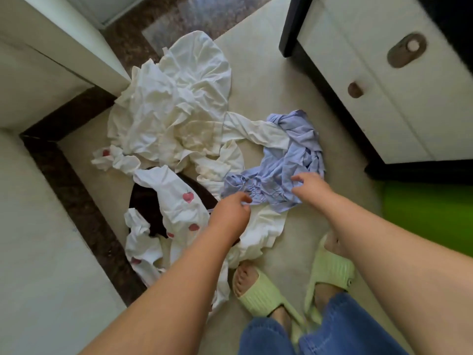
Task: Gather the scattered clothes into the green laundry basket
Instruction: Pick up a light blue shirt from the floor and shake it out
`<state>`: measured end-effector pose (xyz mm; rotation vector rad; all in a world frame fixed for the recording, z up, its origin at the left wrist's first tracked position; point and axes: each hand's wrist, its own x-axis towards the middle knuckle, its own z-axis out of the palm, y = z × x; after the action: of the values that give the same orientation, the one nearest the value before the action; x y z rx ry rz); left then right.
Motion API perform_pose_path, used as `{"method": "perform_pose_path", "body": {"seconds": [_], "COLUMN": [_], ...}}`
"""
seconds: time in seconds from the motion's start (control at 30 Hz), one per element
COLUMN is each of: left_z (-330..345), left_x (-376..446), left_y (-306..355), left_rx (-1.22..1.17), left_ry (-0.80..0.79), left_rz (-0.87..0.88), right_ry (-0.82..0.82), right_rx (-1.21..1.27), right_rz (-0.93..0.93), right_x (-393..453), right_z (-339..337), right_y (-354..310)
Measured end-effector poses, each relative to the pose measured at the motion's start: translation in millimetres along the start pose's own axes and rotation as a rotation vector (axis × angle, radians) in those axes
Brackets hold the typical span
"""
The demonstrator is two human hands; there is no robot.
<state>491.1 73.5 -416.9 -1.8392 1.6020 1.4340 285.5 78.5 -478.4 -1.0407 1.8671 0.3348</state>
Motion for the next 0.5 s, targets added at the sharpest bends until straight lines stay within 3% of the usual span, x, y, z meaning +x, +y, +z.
{"method": "perform_pose_path", "body": {"seconds": [0.17,0.33,0.43,0.5], "left_z": [37.5,45.4,30.3,11.0], "left_x": [30.9,24.7,12.0,-1.1], "left_y": [-31.3,-36.8,-19.5,0.1], "left_rx": [-0.043,-0.194,-0.445,-0.606], "left_ry": [-0.041,-0.035,-0.043,-0.068], "left_rz": [-0.022,-0.112,-0.199,-0.272], "right_ry": [-0.028,-0.004,-0.155,-0.316], "right_rx": [0.167,0.971,1.259,1.321], "right_rz": [0.032,0.088,0.155,0.185], "right_x": [49.6,20.1,-13.6,-43.3], "right_z": [23.2,26.5,17.0,2.6], "right_y": [2.9,0.1,-8.1,-15.8]}}
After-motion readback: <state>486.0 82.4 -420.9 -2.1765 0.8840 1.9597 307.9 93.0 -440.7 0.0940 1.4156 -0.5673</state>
